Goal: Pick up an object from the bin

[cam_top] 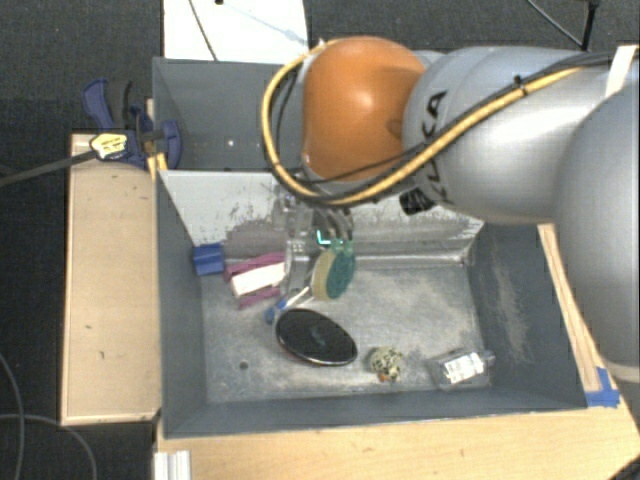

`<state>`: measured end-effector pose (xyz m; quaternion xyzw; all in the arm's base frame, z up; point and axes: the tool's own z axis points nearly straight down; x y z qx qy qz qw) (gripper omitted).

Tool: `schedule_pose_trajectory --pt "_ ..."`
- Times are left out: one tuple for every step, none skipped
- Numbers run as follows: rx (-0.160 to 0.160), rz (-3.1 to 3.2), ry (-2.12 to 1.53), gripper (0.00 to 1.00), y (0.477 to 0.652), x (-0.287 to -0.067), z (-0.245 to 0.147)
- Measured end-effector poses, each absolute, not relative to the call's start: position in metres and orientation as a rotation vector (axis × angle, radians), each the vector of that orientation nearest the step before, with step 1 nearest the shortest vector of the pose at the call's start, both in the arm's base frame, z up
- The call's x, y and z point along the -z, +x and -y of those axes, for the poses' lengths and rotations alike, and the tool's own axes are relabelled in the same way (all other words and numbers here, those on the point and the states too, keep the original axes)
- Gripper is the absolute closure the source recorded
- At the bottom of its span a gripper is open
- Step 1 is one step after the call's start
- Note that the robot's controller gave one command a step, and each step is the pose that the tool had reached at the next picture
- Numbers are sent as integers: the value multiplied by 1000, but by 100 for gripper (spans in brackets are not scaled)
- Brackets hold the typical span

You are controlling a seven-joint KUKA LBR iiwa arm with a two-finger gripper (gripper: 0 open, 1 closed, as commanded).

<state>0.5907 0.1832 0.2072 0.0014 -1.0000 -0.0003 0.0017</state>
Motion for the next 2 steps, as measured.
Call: schedule_pose_trajectory --pt "-2 3135 12 0 548 -100 -140" --pt "5 3147 5 100 552 -106 -142"
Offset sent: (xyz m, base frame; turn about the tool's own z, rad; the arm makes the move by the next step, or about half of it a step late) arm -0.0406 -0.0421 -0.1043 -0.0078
